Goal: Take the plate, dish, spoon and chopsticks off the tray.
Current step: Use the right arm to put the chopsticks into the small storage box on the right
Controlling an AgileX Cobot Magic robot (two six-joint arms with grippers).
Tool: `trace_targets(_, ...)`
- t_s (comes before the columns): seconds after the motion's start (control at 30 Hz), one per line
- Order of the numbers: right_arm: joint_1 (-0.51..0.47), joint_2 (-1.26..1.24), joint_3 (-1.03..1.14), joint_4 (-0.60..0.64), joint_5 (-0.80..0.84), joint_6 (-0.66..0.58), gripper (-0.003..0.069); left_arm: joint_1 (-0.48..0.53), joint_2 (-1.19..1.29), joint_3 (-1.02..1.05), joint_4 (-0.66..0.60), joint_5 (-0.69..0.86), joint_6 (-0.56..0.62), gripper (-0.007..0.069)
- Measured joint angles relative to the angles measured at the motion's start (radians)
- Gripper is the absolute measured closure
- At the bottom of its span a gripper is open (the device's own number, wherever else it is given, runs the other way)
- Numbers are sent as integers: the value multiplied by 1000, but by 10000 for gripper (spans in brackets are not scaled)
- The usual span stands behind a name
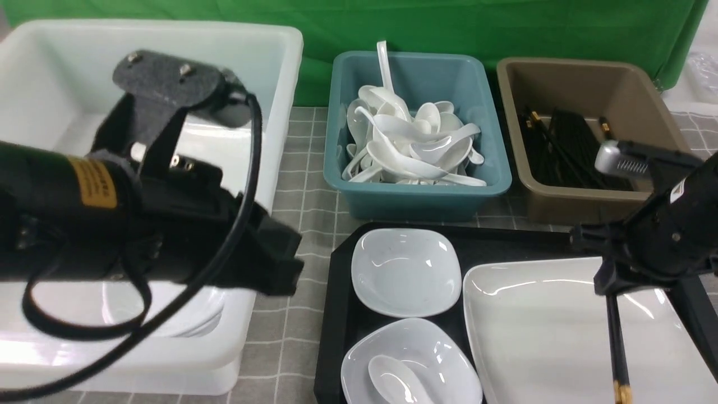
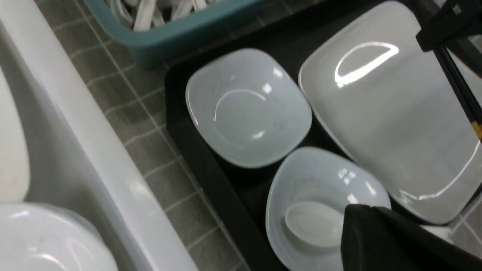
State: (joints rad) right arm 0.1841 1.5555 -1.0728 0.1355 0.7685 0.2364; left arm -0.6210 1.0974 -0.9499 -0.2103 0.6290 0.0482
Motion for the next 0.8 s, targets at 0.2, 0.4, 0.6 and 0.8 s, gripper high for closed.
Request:
trace_targets(0.2, -20, 1, -141, 11, 13, -12, 589, 0, 153, -62, -21, -61, 55, 626)
trace_targets(0.4, -131, 43, -326, 109, 20, -57, 589, 0, 355, -236, -103, -63, 181, 626)
trace_targets(0.6, -215, 165, -511, 204, -8, -97, 589, 0, 515, -403, -205, -63, 285, 626)
trace_targets(0.8, -243, 341, -680, 222, -132, -78, 589, 0, 601, -470, -222, -73, 335, 624)
